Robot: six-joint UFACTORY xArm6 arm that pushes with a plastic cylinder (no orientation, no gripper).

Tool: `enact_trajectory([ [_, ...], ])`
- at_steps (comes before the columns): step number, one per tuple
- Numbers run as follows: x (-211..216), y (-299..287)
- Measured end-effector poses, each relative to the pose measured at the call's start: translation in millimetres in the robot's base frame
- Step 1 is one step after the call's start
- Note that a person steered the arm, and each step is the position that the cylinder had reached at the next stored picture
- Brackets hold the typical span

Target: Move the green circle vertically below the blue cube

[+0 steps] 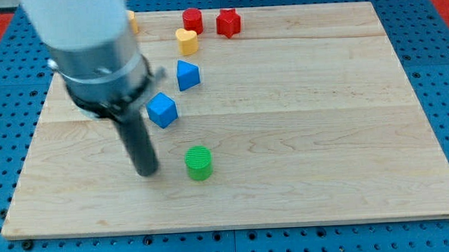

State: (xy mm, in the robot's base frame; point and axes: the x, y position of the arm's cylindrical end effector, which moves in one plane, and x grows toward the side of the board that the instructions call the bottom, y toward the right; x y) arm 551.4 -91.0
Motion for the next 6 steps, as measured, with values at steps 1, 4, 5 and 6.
enact_trajectory([
  [1,50.9,12.9],
  [4,7.7,111.6],
  [5,-4.0,40.9],
  [6,-13.9,-24.4],
])
